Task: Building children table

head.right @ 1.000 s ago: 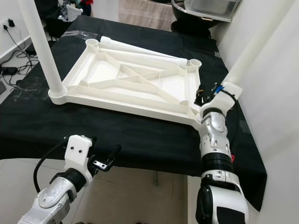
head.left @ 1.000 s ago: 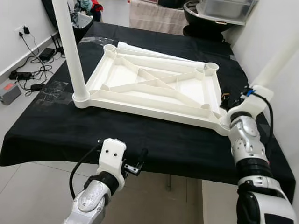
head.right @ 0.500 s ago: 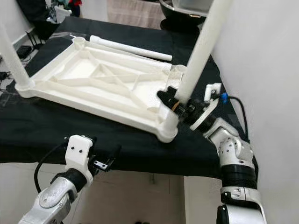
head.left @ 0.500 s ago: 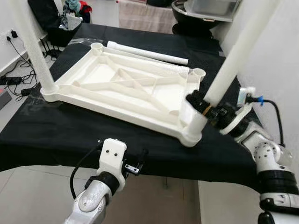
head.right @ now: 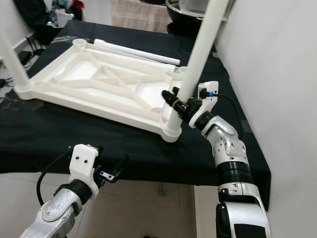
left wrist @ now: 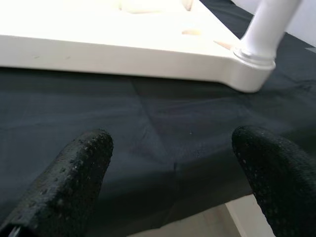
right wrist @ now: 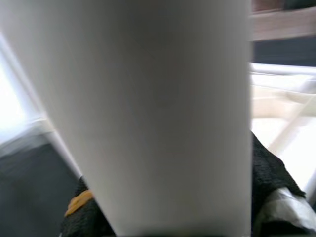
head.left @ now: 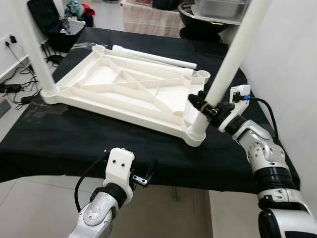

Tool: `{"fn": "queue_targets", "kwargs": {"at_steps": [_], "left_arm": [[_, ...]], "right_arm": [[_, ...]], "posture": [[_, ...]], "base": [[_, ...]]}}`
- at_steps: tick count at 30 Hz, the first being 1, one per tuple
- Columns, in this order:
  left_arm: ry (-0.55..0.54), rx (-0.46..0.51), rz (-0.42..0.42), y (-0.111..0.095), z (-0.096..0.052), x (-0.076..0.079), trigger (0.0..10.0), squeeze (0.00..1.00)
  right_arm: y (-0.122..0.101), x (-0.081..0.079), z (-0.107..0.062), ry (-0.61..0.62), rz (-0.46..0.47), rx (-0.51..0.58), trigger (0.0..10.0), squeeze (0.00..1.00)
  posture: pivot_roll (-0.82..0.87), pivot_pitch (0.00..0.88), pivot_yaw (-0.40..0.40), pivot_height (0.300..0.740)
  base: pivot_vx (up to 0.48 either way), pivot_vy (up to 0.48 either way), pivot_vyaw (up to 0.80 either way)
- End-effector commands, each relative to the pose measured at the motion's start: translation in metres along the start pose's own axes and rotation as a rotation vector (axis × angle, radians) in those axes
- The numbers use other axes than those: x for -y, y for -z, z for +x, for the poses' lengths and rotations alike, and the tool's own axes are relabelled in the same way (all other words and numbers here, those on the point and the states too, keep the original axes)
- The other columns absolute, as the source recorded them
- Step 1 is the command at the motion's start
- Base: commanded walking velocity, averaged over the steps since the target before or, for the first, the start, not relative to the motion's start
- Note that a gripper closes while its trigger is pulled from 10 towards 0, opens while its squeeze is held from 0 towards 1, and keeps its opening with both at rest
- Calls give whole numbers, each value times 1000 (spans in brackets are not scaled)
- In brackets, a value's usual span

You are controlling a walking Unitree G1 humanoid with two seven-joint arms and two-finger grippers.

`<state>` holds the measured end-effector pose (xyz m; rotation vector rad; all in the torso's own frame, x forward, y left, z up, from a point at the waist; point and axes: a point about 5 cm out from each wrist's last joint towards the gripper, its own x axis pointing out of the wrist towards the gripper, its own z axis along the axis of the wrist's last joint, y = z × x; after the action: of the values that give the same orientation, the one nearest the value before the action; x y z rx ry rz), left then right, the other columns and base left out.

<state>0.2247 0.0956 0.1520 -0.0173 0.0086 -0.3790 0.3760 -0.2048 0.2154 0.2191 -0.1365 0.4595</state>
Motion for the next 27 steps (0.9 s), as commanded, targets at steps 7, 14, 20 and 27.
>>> {"fn": "queue_targets", "kwargs": {"at_steps": [7,14,20,27], "left_arm": [[4,-15,-5,4,-2,2,10000,0],[8,-18,-3,4,-2,2,10000,0],[12,-16,-3,4,-2,2,10000,0],[10,-12,-3,4,-2,3,10000,0]], "right_arm": [[20,77,-60,1069,-118,-147,0,0],[20,73,-68,1247,-134,-100,2980,0],[-4,43,-25,867,-107,137,10000,1000],[-8,23,-4,499,73,159,10000,0]], "posture": [[78,152,-127,740],[78,147,-125,740],[76,140,-127,740],[80,136,-129,740]], "base": [[0,0,0],[0,0,0],[0,0,0],[0,0,0]]}}
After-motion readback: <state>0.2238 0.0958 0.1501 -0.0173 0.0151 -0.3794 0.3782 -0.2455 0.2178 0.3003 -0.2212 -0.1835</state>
